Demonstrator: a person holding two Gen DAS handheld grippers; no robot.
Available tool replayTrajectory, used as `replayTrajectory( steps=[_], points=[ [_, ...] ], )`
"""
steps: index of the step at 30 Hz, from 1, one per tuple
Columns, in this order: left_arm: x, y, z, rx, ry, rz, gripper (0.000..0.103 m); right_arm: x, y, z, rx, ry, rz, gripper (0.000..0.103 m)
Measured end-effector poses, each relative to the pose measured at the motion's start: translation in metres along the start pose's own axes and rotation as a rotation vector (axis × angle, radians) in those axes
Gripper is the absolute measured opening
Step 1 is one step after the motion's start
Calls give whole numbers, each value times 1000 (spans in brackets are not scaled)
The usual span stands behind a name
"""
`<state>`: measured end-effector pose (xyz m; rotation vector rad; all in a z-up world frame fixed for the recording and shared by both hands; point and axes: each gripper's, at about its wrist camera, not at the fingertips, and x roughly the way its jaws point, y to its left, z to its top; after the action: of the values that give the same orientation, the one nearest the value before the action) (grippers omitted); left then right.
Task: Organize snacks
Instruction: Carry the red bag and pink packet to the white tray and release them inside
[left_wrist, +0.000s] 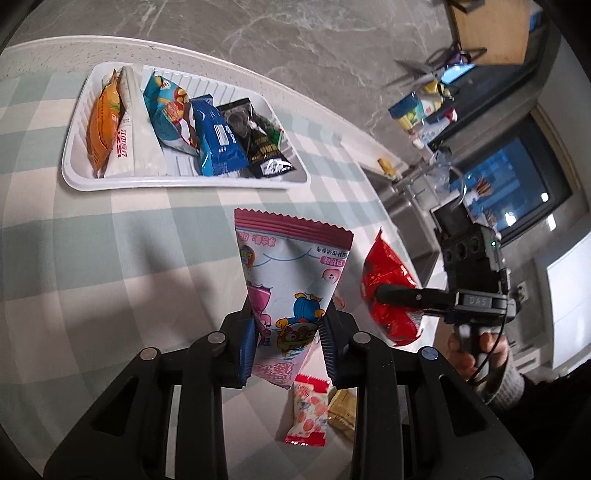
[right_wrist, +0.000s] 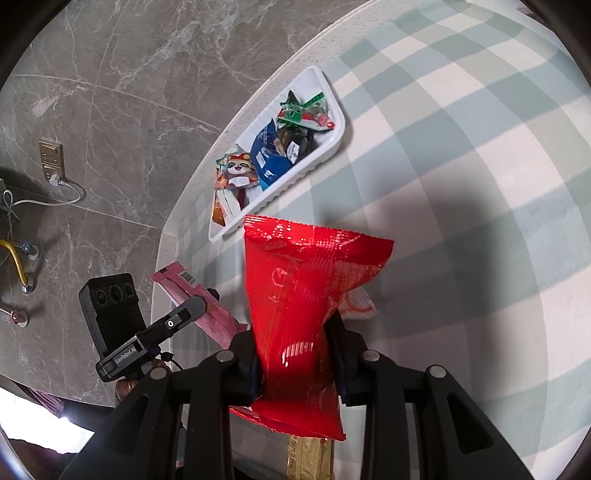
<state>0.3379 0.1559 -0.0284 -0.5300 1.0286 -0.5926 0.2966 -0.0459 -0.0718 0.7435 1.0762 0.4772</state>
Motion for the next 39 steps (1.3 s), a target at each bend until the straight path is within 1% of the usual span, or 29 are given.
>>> replayTrajectory(
  steps=[7,15,18,23,31,37,39],
  points=[
    [-9,10,19,-68,-46,-51,27,9,8,17,-15,17,8,33],
    [-20,26,50,-117,-96,-65,27,17,25,47,-62,22,0,33],
    [-22,32,64,-127,-109,-57,27,21,33,62,-88,24,-5,33],
    [-24,43,89,-157,-128,-66,27,33,48,88,-130,30,-11,33],
    [-14,55,132,-173,-133,-65,27,54,69,131,-187,36,-22,33],
    [3,63,165,-194,-129,-71,27,72,80,161,-217,42,-41,33],
    [10,67,176,-199,-125,-60,27,78,81,169,-228,44,-48,33]
  ],
)
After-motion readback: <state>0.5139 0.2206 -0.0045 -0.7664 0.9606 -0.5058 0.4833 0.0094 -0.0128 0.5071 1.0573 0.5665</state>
